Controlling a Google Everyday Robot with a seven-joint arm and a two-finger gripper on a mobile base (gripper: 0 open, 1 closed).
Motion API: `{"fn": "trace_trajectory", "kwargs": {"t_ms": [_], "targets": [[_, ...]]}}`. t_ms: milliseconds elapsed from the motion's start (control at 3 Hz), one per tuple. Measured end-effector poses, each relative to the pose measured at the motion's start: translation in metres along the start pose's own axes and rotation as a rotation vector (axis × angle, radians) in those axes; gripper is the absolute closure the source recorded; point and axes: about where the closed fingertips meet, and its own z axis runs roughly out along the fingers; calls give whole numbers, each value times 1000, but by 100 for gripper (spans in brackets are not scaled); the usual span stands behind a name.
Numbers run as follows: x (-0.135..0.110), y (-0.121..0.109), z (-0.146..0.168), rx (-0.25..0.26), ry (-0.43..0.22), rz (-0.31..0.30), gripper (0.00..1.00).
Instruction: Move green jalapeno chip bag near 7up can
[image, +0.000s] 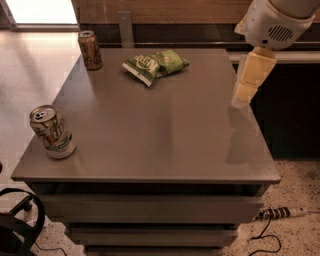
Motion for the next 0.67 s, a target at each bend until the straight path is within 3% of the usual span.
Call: {"fn": "trace_trajectory", "kwargs": {"t_ms": [667], "targets": [[-56,-75,53,64,-87,-13,0]]}}
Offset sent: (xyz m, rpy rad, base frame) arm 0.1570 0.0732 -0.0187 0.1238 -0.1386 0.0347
